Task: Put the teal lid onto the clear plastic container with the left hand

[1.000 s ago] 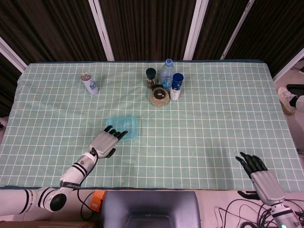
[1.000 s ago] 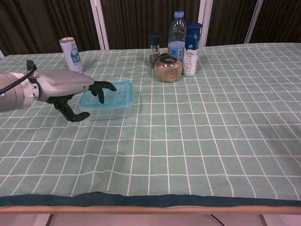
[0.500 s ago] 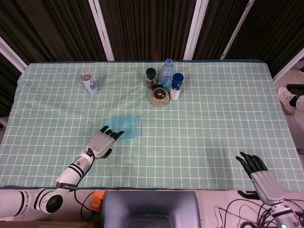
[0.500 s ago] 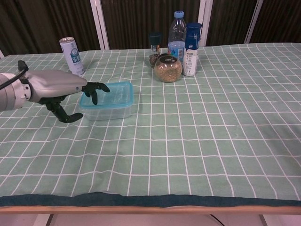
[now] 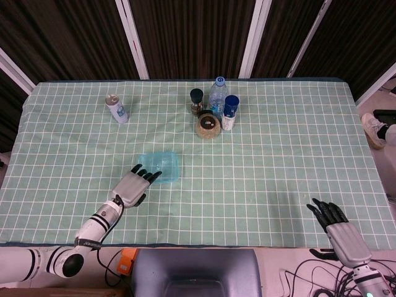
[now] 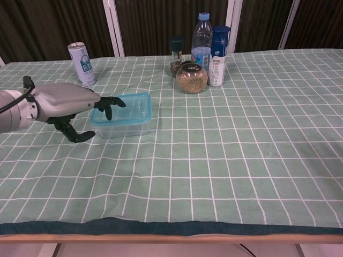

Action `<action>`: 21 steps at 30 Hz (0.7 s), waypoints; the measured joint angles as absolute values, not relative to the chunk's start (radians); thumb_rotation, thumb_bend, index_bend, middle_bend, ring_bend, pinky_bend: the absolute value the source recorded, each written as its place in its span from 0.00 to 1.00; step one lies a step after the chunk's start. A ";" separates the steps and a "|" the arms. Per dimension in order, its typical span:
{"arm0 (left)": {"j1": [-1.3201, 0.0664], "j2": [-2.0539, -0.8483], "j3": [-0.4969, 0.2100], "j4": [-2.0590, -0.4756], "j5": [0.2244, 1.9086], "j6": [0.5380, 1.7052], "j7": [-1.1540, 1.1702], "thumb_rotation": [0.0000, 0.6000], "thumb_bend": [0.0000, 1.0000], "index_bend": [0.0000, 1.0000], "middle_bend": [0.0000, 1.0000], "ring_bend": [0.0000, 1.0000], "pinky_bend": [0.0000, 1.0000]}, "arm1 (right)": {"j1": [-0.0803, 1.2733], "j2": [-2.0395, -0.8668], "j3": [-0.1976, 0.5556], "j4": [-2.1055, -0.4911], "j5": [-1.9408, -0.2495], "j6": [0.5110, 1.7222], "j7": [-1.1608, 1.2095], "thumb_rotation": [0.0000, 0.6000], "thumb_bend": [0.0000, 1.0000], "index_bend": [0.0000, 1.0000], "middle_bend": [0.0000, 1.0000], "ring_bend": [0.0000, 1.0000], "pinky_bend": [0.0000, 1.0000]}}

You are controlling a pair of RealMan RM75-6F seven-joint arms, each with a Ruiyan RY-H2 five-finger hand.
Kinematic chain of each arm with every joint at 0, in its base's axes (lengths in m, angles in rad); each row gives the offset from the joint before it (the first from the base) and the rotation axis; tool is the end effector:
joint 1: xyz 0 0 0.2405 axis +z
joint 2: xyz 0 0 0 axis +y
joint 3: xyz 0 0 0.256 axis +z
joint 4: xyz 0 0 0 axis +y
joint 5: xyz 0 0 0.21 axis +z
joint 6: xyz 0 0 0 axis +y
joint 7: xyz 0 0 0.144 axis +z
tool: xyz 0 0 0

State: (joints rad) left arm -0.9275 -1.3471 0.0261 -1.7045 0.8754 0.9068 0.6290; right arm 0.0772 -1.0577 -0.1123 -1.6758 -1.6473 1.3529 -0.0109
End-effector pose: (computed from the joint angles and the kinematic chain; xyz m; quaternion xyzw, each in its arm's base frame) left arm -0.1463 0.3269 0.0042 -0.8400 -0.2935 -0.2189 0.4004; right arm -0.3062 -0.1366 0.1282 0.6858 -0.4366 0.3141 0.4903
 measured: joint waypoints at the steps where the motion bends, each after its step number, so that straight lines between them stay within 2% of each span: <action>1: -0.928 -1.348 0.027 -1.703 0.873 0.905 0.630 1.00 0.47 0.00 0.24 0.18 0.11 | 0.077 -1.058 -0.112 -1.676 -1.647 1.353 -0.011 1.00 0.19 0.00 0.00 0.00 0.00; 16: -0.926 -1.374 0.043 -1.673 0.853 0.881 0.646 1.00 0.47 0.00 0.24 0.18 0.11 | 0.078 -1.058 -0.112 -1.678 -1.644 1.348 -0.014 1.00 0.19 0.00 0.00 0.00 0.00; 21: -0.922 -1.369 0.029 -1.681 0.887 0.907 0.637 1.00 0.47 0.00 0.23 0.17 0.11 | 0.078 -1.057 -0.112 -1.677 -1.644 1.350 -0.012 1.00 0.19 0.00 0.00 0.00 0.00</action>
